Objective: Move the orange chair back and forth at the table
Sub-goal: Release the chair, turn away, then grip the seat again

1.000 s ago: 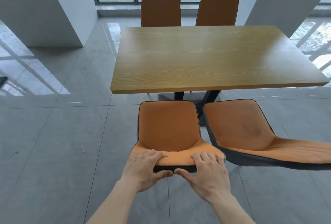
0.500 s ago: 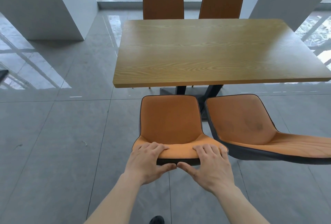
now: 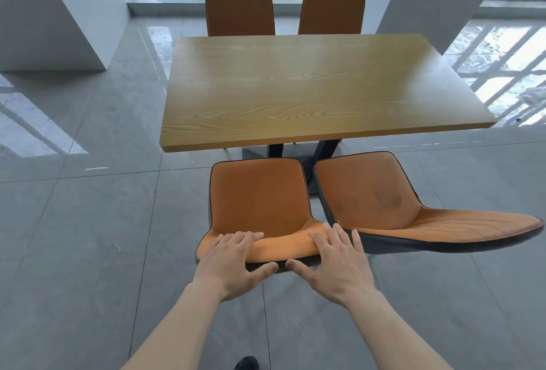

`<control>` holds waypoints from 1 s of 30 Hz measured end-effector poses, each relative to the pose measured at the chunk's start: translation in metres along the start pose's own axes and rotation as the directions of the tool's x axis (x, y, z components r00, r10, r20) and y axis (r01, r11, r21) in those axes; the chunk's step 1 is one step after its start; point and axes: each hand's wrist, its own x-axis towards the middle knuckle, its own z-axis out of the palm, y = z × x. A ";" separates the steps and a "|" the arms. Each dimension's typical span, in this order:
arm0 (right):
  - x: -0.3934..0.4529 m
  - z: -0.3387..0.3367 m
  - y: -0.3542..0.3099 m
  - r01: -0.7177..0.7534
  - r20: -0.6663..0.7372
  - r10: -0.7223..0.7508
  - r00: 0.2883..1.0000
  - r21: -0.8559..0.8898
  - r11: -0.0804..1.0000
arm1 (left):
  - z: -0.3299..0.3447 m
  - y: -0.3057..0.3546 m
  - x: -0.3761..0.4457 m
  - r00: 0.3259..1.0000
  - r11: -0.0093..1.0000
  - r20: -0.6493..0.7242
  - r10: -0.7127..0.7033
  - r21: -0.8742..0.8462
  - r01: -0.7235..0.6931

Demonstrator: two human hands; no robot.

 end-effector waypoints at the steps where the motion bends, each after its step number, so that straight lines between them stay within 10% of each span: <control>1: -0.002 -0.006 0.008 -0.016 -0.003 0.016 1.000 0.008 1.000 | -0.002 0.006 0.004 1.000 1.000 0.006 0.009 -0.006 -0.009; 12: -0.009 -0.062 0.131 -0.145 -0.013 0.145 0.989 -0.004 0.989 | 0.003 0.135 0.061 0.992 0.992 -0.021 0.126 -0.029 -0.126; 30: 0.036 -0.077 0.465 0.131 0.114 -0.132 0.985 0.015 0.991 | 0.132 0.416 0.133 0.995 0.992 -0.059 -0.086 -0.099 0.079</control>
